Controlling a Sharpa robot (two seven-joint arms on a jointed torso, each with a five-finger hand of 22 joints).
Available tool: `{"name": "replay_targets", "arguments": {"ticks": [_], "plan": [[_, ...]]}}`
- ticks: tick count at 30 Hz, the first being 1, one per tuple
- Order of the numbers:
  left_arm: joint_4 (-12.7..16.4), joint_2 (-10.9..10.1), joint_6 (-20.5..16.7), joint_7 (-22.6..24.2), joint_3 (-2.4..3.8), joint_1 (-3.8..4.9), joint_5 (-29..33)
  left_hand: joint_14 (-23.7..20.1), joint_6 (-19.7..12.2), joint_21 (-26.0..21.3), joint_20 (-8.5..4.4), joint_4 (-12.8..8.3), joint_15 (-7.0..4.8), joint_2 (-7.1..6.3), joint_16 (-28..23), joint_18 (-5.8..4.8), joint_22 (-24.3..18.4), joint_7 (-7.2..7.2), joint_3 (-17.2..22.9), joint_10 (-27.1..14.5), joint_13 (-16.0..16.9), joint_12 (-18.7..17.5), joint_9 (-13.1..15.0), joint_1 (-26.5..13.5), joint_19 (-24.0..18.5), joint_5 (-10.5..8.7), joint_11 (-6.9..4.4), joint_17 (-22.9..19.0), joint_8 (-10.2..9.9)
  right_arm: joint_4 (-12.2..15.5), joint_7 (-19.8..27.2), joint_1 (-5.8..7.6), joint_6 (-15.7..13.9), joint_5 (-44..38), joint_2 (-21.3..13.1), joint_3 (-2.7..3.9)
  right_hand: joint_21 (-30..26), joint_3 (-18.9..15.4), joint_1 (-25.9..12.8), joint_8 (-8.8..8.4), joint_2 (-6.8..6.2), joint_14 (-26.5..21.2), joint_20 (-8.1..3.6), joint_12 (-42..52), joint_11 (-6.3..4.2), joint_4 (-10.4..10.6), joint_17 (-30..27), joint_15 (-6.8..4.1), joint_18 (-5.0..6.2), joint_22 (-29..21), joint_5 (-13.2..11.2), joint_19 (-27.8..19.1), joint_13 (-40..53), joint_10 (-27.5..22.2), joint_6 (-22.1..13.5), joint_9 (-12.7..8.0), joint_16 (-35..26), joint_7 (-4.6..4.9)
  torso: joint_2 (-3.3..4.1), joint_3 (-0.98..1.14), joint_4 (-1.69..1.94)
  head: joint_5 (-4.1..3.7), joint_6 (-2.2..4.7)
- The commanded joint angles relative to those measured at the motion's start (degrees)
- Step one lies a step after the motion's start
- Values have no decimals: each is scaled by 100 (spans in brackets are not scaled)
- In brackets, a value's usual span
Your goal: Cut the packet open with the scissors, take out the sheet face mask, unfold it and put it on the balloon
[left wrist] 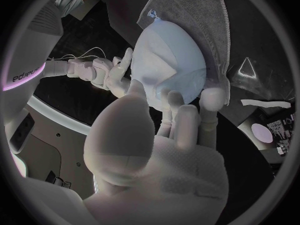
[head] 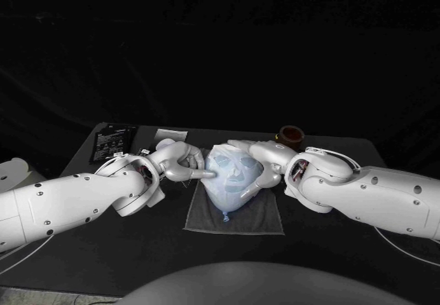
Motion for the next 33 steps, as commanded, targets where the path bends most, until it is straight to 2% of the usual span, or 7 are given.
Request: {"name": "replay_targets", "arguments": {"ticks": [1, 6, 9, 13, 20, 31, 33], "plan": [[28, 18, -197, -13, 11, -2, 69, 93, 50, 156, -34, -4, -34, 26, 83, -125, 212, -36, 55, 189, 238, 158, 35, -57, 126, 14, -38, 191, 73, 14, -35, -24, 119, -25, 2, -17, 27, 29, 61, 32, 4, 36, -2, 23, 6, 5, 6, 7, 48, 5, 35, 23, 6, 45, 32, 10, 31, 287, -6, 0, 3, -2, 1], [23, 52, -274, -146, 19, -2, 49, 294, 212, 518, -110, -11, -132, 168, 260, -218, 729, -156, 269, 673, 828, 500, 111, 32, 435, 15, -150, 616, 213, 15, -39, -24, 125, -25, 2, -17, 27, 31, 61, 39, 4, 32, -2, 21, 0, 5, 3, 8, 48, 3, 35, 22, 5, 45, 48, 18, 29, 313, 0, -3, 1, -9, 1], [10, 70, -293, -226, 24, -2, 16, 384, 298, 684, -158, -26, -201, 302, 334, -263, 972, -238, 557, 953, 1169, 670, 134, 329, 583, 17, -229, 821, 242, 16, -41, -25, 127, -25, 5, -17, 27, 31, 61, 39, 4, 32, -2, 21, 0, 5, 3, 8, 48, 3, 35, 22, 5, 45, 48, 18, 29, 313, 3, -4, 0, -3, 1], [-7, 97, -289, -341, 28, -2, -35, 459, 378, 829, -215, -27, -275, 314, 395, -303, 1187, -317, 894, 1152, 1407, 773, 136, 658, 706, 18, -306, 1005, 221, 19, -41, -26, 131, -25, 6, -17, 29, 38, 64, 43, 4, 41, -2, 19, -7, 5, 6, 6, 48, 8, 35, 32, 5, 46, 54, 21, 30, 337, -4, 1, 6, 1, 1], [-25, 136, -229, -518, 31, -1, -140, 563, 568, 984, -309, -23, -383, 164, 476, -343, 1406, -424, 1621, 1467, 1757, 891, 116, 889, 818, 20, -417, 1275, 108, 20, -50, -30, 137, -29, 7, -17, 32, 44, 67, 45, 6, 47, -3, 19, -10, 5, 8, 7, 49, 16, 35, 46, 5, 54, 57, 23, 31, 345, -5, 1, -3, 22, 1], [-47, 42, -190, -623, 42, -1, -148, 580, 641, 1016, -344, -28, -402, -279, 484, -346, 1450, -441, 3038, 1547, 1851, 874, 176, 810, 805, 18, -419, 1321, 4, 11, -75, -42, 152, -43, 6, -17, 37, 76, 88, 48, 5, 45, -4, 15, -9, 4, 6, 7, 51, 20, 36, 58, 3, 48, 60, 25, 30, 362, -7, -1, 7, -4, 1], [-48, 19, -187, -627, 44, -1, -123, 580, 645, 1019, -345, -29, -402, -416, 483, -346, 1455, -436, 3403, 1555, 1860, 869, 208, 748, 802, 14, -416, 1322, 3, 9, -80, -45, 152, -48, 8, -17, 37, 76, 88, 48, 5, 45, -4, 15, -9, 4, 6, 7, 51, 20, 36, 58, 3, 48, 60, 25, 30, 362, -7, -2, 7, -6, 1]]}}
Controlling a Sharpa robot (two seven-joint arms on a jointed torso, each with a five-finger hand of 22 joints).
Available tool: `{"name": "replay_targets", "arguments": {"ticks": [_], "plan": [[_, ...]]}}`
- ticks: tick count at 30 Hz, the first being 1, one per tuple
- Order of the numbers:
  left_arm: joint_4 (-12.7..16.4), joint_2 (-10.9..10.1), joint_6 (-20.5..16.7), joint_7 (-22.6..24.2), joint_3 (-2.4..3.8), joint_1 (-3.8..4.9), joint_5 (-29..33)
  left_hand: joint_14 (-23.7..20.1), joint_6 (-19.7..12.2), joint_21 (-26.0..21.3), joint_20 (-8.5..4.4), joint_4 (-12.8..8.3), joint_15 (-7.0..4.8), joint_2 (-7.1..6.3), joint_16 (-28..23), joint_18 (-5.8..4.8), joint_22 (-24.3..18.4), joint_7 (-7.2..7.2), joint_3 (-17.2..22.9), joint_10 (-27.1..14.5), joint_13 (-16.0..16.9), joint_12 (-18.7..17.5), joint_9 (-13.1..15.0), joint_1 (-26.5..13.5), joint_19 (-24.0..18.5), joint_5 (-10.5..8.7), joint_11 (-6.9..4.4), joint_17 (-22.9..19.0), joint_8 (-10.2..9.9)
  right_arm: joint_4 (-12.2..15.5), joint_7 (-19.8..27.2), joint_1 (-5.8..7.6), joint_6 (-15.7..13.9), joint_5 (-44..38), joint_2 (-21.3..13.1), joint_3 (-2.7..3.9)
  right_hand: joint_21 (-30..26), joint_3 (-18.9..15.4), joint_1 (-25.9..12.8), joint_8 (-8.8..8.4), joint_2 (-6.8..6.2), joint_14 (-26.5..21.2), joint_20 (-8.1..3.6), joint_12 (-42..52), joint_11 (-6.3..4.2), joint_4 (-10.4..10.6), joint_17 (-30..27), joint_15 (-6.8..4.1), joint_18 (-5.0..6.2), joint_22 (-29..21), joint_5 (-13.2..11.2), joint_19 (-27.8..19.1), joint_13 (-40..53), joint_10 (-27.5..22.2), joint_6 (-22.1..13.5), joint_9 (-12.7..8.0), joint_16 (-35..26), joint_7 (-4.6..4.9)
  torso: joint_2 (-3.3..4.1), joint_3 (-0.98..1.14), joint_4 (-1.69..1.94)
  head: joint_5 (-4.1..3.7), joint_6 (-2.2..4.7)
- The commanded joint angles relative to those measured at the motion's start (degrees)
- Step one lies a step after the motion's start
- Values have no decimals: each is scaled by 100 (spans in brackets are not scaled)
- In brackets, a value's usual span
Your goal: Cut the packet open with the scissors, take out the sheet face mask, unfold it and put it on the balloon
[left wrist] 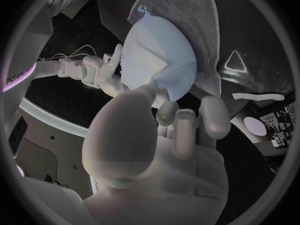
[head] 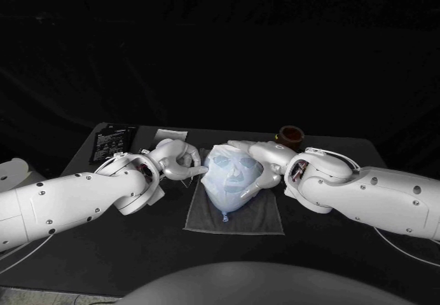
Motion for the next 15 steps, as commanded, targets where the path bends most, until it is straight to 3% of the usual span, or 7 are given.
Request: {"name": "replay_targets", "arguments": {"ticks": [1, 4, 15], "plan": [[6, -23, 18, -100, 9, -1, 0, 458, 40, 33, -51, -9, -40, -147, 16, -99, 12, 9, 376, 44, 15, 7, 28, -41, -2, 42, 13, 965, -32, 3, -41, -30, 150, -48, 7, -19, 37, 43, 47, 26, 1, 45, 17, 26, 12, 5, 4, 7, 52, 7, 36, 39, 4, 27, 42, 8, 30, 381, -1, -6, 3, -2, 1], [14, -55, 25, -99, 13, -1, 64, 459, 45, 34, -50, -20, -37, -258, 16, -98, 15, 9, 665, 55, 28, 7, 65, -139, -5, 41, 17, 968, -21, -6, -50, -33, 150, -64, 14, -19, 39, 58, 58, 30, 2, 47, 17, 25, 10, 5, 4, 6, 53, 9, 35, 45, 4, 30, 52, 15, 30, 388, 1, -6, 4, 0, 1], [37, -176, -32, -11, 69, -1, 249, 457, 23, 41, -52, -36, -40, -331, 12, -100, 30, 8, 1069, 58, 29, -3, 114, -213, 2, 41, 15, 961, -11, -28, -60, -51, 156, -86, 36, -21, 42, 68, 71, 38, 7, 46, 16, 24, 3, 5, 4, 4, 53, 12, 35, 54, 4, 31, 74, 27, 29, 402, -1, -2, -1, 15, 1]]}}
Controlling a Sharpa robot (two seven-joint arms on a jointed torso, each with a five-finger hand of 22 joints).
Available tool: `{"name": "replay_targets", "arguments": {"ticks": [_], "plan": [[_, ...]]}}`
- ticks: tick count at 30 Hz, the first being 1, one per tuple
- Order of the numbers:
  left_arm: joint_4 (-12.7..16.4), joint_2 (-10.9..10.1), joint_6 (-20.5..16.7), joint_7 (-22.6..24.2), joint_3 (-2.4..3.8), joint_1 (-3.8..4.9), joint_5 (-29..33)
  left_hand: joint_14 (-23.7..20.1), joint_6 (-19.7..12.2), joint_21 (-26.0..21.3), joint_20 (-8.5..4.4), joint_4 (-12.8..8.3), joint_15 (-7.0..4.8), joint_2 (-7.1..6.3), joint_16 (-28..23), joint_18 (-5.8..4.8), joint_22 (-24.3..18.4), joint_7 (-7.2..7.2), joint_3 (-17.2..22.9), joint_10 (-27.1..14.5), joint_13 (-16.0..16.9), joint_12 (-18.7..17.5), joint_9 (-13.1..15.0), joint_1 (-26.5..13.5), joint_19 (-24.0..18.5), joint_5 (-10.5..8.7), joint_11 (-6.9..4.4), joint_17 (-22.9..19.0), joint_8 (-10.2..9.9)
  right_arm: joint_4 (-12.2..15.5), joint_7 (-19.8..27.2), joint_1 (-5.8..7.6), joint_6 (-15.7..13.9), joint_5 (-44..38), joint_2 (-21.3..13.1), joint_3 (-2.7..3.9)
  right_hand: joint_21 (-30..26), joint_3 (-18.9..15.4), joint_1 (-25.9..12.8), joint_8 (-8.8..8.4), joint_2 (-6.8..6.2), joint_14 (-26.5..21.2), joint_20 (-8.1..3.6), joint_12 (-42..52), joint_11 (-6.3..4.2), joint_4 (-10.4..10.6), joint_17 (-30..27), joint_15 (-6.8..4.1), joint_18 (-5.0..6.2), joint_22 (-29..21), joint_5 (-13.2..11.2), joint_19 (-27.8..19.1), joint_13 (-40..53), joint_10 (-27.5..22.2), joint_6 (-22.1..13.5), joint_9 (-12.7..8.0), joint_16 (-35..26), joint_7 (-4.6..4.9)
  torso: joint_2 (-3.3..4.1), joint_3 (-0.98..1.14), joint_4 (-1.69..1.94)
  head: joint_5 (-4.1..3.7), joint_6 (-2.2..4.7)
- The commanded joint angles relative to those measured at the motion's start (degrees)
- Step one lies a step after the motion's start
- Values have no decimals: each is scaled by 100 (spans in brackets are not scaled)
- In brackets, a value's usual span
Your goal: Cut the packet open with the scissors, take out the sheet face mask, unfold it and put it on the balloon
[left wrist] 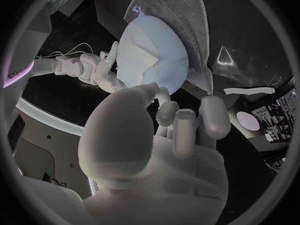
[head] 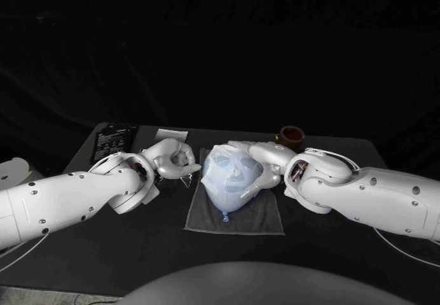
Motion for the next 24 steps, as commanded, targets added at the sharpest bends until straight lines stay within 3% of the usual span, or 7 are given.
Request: {"name": "replay_targets", "arguments": {"ticks": [1, 7, 9, 11, 16, 18, 24], "plan": [[28, -21, -39, 103, 19, 1, 204, 454, 24, 41, -52, -25, -39, -87, 8, -101, 16, 11, 110, 29, -30, -14, 17, -44, 5, 20, 6, 950, -5, 0, -40, -35, 154, -67, 9, -22, 18, 30, 65, 40, 12, 46, -4, 26, 2, -4, 6, 4, 54, 6, 35, 34, 6, 31, 36, 4, 29, 398, -1, 2, -6, 7, 1], [91, -54, -131, 586, 43, 2, 753, 291, -71, -213, -7, -7, 57, -259, -160, -14, -402, 118, -690, -353, -534, -270, 87, -900, -308, 16, 109, 476, 20, -2, 15, -42, 52, -41, 5, -22, 21, 25, 69, 43, 12, 62, -5, 29, -2, -3, 11, 5, 54, 9, 35, 42, 9, 54, 39, 6, 32, 408, -1, 4, -12, -4, 1], [98, -60, -191, 826, 46, 2, 1064, 136, -238, -476, 27, -6, 104, -172, -320, 71, -815, 182, -983, -917, -1290, -676, 61, -897, -608, 8, 169, 84, -82, -1, 139, -45, -141, 54, -3, -22, 24, 15, 66, 52, 12, 84, -6, 37, 11, -3, 17, 20, 56, 13, 34, 54, 14, 95, 61, 17, 39, 420, -2, 6, -14, -10, 1], [91, -64, -248, 1051, 48, 3, 1411, -343, -544, -1205, 124, 4, 253, -48, -827, 266, -1865, 366, -1202, -1809, -2343, -1422, -104, -834, -1379, 16, 339, -955, -397, 6, 325, -47, -363, 206, -17, -22, 32, -11, 53, 82, 12, 108, -7, 57, 20, -2, 22, 29, 58, 21, 33, 77, 27, 203, 132, 51, 46, 520, -3, 7, -14, -36, 1], [56, -106, -266, 1624, 69, 16, 2443, -1391, -949, -2273, 425, 3, 578, 76, -2008, 416, -2978, 751, -1545, -2272, -2869, -2208, -528, -626, -2072, 14, 700, -2835, -1055, 92, 1078, -49, -950, 855, -112, -20, 28, -59, 49, 70, 28, 113, -9, 52, 77, -5, 20, 97, 61, 6, 33, 62, 24, 219, 79, 27, 46, 550, -8, 11, -19, -65, 1], [37, -128, -199, 1795, 88, 31, 2818, -1956, -1072, -2526, 530, 2, 692, 123, -2570, 415, -3132, 876, -1665, -2405, -3047, -2428, -673, -518, -2164, 16, 806, -3666, -1241, 147, 1365, -46, -1113, 1103, -164, -16, 18, -42, 58, 50, 53, 99, -6, 40, 93, -6, 14, 125, 57, -16, 32, 29, 17, 184, 18, 2, 41, 484, -8, 9, -17, -84, 1], [-72, -178, -33, 2223, 131, 174, 3612, -2244, -1174, -3034, 686, -5, 814, 229, -2907, 437, -3479, 999, -1948, -2507, -3356, -2667, -929, -303, -2191, 16, 946, -3907, -1451, 319, 1997, 38, -1316, 1981, -368, 8, -56, -165, -104, -22, 0, -122, 2, 8, 28, 9, -65, 188, 41, -146, 30, -196, -5, -20, -205, -87, -34, 124, -24, 15, -24, -124, 1]]}}
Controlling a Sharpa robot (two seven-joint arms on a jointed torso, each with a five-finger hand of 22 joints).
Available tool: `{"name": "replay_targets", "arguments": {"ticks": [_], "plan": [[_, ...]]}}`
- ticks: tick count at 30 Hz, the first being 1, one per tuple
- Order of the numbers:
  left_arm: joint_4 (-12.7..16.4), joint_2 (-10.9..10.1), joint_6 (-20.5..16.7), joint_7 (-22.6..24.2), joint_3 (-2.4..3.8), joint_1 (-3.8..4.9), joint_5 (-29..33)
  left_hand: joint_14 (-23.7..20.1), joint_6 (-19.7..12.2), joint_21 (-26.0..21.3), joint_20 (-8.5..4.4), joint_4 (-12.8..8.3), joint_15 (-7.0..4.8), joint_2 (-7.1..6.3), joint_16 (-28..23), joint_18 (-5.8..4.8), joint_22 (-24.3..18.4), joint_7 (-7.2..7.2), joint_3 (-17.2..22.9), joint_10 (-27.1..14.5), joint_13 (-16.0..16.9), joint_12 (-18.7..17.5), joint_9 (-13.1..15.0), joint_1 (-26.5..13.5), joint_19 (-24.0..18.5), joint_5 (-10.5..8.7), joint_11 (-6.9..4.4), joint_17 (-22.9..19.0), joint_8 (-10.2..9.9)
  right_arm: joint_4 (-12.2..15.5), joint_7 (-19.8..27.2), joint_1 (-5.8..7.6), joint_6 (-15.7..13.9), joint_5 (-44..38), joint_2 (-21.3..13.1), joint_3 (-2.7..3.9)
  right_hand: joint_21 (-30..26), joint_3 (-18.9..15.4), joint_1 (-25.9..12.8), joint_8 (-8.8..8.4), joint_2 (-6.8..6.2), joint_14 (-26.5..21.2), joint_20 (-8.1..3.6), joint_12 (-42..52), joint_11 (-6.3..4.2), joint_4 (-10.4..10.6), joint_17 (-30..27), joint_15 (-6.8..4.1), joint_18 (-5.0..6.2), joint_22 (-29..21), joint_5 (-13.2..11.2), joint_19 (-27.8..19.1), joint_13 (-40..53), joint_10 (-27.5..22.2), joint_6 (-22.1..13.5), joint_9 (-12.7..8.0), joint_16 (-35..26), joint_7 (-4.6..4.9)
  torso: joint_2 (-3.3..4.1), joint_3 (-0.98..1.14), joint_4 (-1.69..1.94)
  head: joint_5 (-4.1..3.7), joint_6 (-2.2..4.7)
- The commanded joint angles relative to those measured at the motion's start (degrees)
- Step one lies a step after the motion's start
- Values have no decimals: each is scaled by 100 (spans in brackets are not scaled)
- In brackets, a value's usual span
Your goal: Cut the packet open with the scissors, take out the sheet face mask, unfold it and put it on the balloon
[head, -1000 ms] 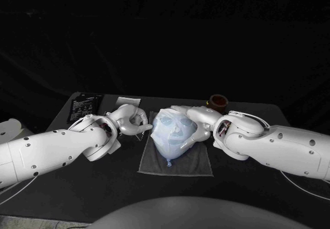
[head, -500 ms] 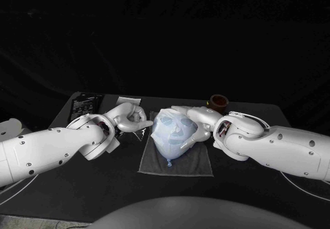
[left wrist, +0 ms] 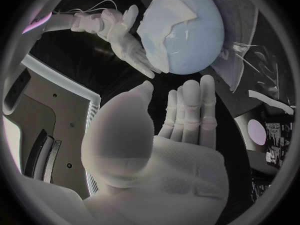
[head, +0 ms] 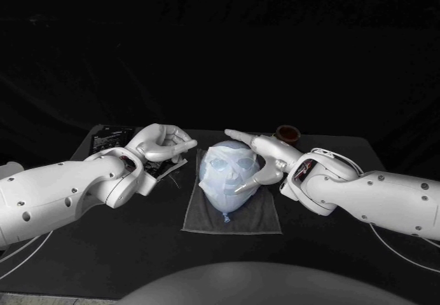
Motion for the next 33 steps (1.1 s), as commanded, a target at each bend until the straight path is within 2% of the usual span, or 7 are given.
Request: {"name": "replay_targets", "arguments": {"ticks": [1, 9, 13, 16, 23, 28, 33], "plan": [[-51, -9, 125, 669, 19, 80, 1020, -54, -44, -118, 49, -4, 11, -2, -71, 68, -84, 102, -81, 0, -69, -35, -58, 83, 1, -14, 35, -58, -32, 81, 835, 62, -372, 1003, -93, 18, -31, -45, -106, -42, 0, -91, 2, -22, -19, -3, -24, 49, 43, -16, 30, -56, -11, -95, -86, -33, -39, 117, -15, 6, -8, -29, 1], [-202, -5, 233, 923, 32, 265, 1377, -292, -56, -534, 109, -2, 71, 91, -329, 62, -369, 150, -315, -29, -277, -109, -250, 240, -18, -11, 85, -241, -105, 253, 1242, 211, -241, 2394, -417, 46, -38, 38, -136, -19, 64, -94, 1, -9, 13, -8, -25, 127, 50, -31, 32, -80, -4, -97, -29, 7, -45, 83, -50, 22, -29, -69, 1], [-293, 75, 294, 1056, 36, 331, 1558, -760, -56, -1084, 237, -26, 205, 171, -863, 42, -711, 237, -427, -313, -600, -517, -443, 434, -249, -11, 200, -500, -255, 101, 1711, 292, -330, 3505, -505, 62, 34, 699, 61, 264, 585, 747, -10, 148, 308, -43, 235, 170, 159, 91, -25, 154, 79, 608, 678, 318, 222, 490, -84, 18, -35, -112, 28], [-362, 148, 328, 1182, 39, 364, 1728, -1024, -10, -1483, 335, -7, 280, 219, -1319, 32, -962, 295, -461, -332, -838, -812, -567, 568, -416, -5, 233, -733, -371, -104, 1969, 355, -398, 4225, -531, 69, 224, 1187, 149, 611, 1053, 1619, -29, 355, 217, -66, 461, 39, 300, 350, -33, 732, 161, 1565, 1499, 633, 521, 897, -120, 11, -41, -151, 82], [-773, 469, 437, 1568, 47, 410, 2365, -1686, 251, -3106, 820, -9, 536, 348, -3199, -128, -1953, 277, -445, -162, -1675, -2023, -999, 928, -1385, -6, 374, -1603, -978, -878, 2279, 423, -287, 5333, -379, 81, 876, 1433, 328, 1207, 1579, 3411, -33, 646, -11, -197, 822, -263, 634, 953, -37, 2638, 222, 3375, 2973, 1101, 1097, 798, -259, -21, -62, -232, 333], [-1271, 798, 425, 1750, 50, 419, 2871, -2116, 286, -3662, 838, -9, 747, 394, -4032, -287, -2333, 185, -546, -117, -2073, -2797, -1224, 922, -1543, -11, 500, -2009, -1418, -1509, 2350, 406, -105, 5843, -81, 83, 945, 1465, 370, 1258, 1706, 3699, -39, 627, -78, -236, 826, -351, 714, 900, -36, 2906, 200, 3638, 3194, 1102, 1165, 740, -366, -57, -104, -255, 545], [-1915, 1223, 477, 1866, 56, 414, 3300, -2810, -33, -4179, 846, 15, 960, 455, -4751, -522, -2710, 75, -885, -375, -2074, -3620, -1424, 551, -2118, -12, 290, -2456, -1935, -2063, 2424, 313, 120, 6188, 199, 84, 1075, 1582, 428, 1296, 1922, 4262, -118, 671, -226, -239, 851, -515, 774, 824, -29, 3369, 206, 4199, 3558, 1054, 1322, 624, -432, -74, -120, -214, 724]]}}
